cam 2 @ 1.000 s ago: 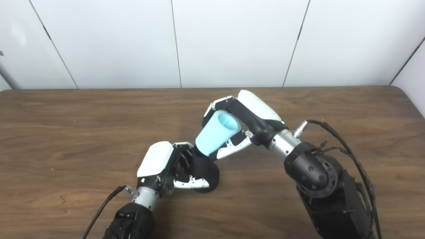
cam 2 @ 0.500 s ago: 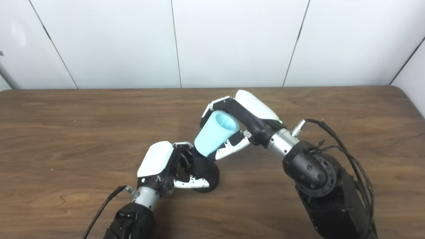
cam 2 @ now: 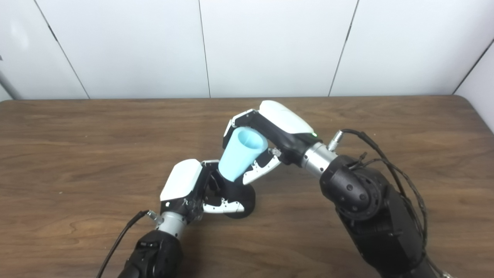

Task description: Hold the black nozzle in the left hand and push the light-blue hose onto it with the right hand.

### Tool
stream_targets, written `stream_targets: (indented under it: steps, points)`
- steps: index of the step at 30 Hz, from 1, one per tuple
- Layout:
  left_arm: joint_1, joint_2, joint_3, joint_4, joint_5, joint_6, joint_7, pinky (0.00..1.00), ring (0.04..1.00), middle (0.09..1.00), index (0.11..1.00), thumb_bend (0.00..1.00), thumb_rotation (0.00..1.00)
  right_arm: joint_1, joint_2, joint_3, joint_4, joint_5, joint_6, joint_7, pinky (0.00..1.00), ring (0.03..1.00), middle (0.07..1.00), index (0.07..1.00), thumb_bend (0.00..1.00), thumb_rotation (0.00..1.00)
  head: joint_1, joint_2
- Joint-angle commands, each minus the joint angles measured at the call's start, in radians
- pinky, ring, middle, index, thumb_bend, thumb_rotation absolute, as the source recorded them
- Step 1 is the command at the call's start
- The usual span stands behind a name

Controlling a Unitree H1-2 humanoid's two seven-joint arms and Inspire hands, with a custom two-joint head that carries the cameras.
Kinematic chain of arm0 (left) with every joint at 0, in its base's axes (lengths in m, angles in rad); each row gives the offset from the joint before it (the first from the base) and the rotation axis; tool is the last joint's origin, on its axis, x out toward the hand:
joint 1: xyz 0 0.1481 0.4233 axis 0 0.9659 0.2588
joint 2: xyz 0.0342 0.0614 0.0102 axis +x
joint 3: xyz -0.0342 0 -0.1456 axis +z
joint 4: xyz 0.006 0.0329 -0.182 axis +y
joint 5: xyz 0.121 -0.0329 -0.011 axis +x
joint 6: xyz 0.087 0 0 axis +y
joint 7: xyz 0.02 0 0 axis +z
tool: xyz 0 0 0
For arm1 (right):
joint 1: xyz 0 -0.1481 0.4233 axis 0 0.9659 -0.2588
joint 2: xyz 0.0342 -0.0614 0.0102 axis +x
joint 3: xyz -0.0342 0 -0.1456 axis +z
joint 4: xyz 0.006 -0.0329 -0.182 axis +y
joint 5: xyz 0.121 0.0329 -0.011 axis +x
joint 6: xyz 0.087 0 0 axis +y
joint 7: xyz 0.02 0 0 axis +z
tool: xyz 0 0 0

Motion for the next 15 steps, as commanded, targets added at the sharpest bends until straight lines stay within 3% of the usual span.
stream_targets:
  steps: [1,7,11,15]
  points:
    - [0.026,0.000,-0.038,0.034,0.010,0.021,-0.088,0.43,0.435,0.451,0.484,0.50,0.00,-0.038,0.000,0.014,-0.020,-0.011,-0.012,0.013,0.40,0.398,0.522,0.468,0.50,0.00,0.001,0.001]
    - [0.027,-0.001,-0.043,0.030,0.003,0.025,-0.084,0.43,0.441,0.444,0.487,0.50,0.00,-0.058,-0.004,0.043,-0.019,-0.050,0.004,0.049,0.38,0.414,0.542,0.476,0.50,0.00,0.005,0.007]
    - [0.029,-0.002,-0.045,0.028,0.001,0.031,-0.088,0.45,0.461,0.471,0.485,0.50,0.00,-0.084,-0.017,0.073,-0.023,-0.084,-0.002,0.098,0.32,0.407,0.544,0.489,0.49,0.00,0.005,0.009]
    - [0.030,-0.002,-0.050,0.026,0.003,0.034,-0.092,0.44,0.427,0.438,0.486,0.50,0.00,-0.115,-0.036,0.099,-0.021,-0.106,-0.006,0.156,0.27,0.395,0.527,0.520,0.49,0.00,0.007,0.009]
